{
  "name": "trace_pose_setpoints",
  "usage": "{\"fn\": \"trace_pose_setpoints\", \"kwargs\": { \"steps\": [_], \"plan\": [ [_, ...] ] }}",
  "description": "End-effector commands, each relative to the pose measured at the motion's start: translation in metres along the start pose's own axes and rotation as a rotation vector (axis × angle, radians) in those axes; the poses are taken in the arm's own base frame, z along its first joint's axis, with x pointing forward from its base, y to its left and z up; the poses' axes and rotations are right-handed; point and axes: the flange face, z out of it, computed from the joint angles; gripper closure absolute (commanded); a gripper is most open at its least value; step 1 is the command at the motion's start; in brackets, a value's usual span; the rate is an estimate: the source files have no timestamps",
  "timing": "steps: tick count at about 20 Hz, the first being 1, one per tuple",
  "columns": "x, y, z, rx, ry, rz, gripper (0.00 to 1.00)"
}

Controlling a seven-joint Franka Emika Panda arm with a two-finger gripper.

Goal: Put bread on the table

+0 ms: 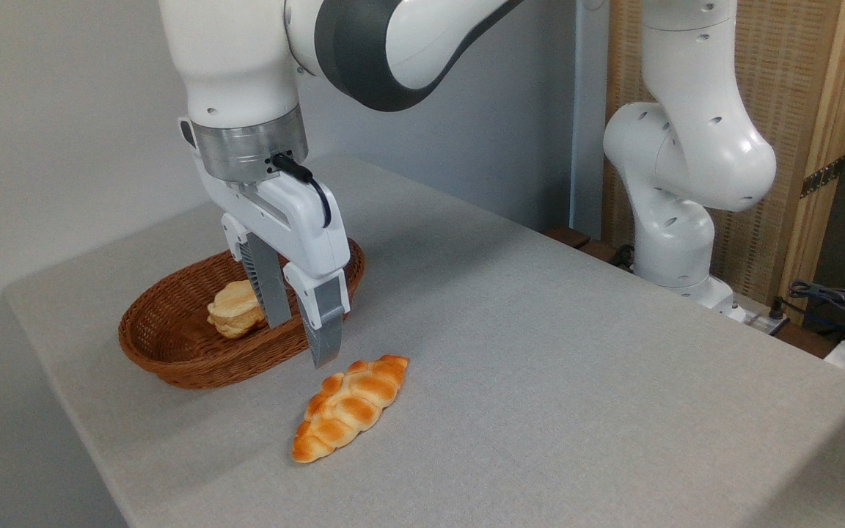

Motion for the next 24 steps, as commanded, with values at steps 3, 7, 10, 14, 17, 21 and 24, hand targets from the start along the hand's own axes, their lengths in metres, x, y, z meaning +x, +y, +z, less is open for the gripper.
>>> {"fn": "trace_pose_setpoints", "kwargs": {
  "steps": [3, 7, 10, 14, 17, 21, 24],
  "plan": [
    [-0.002, -0.006, -0.005, 0.018, 0.009, -0.008, 0.00],
    [-0.002, -0.005, -0.005, 0.017, 0.008, -0.009, 0.00],
    [-0.002, -0.006, -0.004, 0.016, 0.007, -0.009, 0.00],
    [-0.002, -0.005, -0.004, 0.014, 0.006, -0.009, 0.00],
    [-0.001, -0.003, -0.004, 0.013, 0.007, -0.014, 0.00],
    [0.016, 0.014, 0.002, -0.008, 0.014, -0.066, 0.00],
    [0.039, 0.029, 0.016, -0.080, 0.087, -0.105, 0.00]
  ]
}}
